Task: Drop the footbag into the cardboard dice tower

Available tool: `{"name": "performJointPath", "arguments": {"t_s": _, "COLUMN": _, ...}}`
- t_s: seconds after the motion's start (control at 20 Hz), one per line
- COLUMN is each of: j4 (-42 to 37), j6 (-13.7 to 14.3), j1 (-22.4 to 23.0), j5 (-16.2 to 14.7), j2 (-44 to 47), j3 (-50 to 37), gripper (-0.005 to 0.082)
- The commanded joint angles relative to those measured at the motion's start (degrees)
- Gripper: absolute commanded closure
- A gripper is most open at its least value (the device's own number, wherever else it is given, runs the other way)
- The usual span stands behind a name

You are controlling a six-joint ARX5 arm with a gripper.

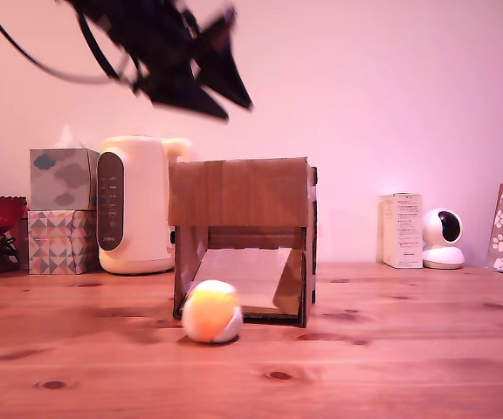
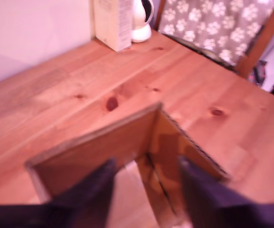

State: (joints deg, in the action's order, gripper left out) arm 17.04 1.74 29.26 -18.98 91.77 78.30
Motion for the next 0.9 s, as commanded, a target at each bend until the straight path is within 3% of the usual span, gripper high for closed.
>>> {"name": "performJointPath", "arguments": {"t_s": 0.0, "j4": 3.8, "j6": 0.3, "j1": 0.1, "j5": -0.1, "j2": -2.5, "j3": 0.6, "gripper": 0.078}}
{"name": "performJointPath", "arguments": {"t_s": 0.15, "j4": 12.2, "j6": 2.8, "j1": 0.1, "j5": -0.4, "j2": -3.7, "j3": 0.5, "gripper": 0.0784}}
{"name": "performJointPath", "arguments": {"t_s": 0.3, "j4": 13.0, "j6": 3.2, "j1": 0.1, "j5": -3.3, "j2": -4.9, "j3": -1.4, "gripper": 0.0784}}
{"name": "performJointPath", "arguments": {"t_s": 0.6, "j4": 4.5, "j6": 2.9, "j1": -0.6, "j5": -6.7, "j2": -10.0, "j3": -12.9, "gripper": 0.0784}}
{"name": "performJointPath", "arguments": {"t_s": 0.85, "j4": -9.3, "j6": -0.3, "j1": -1.3, "j5": -7.0, "j2": -18.2, "j3": -28.4, "gripper": 0.0783}}
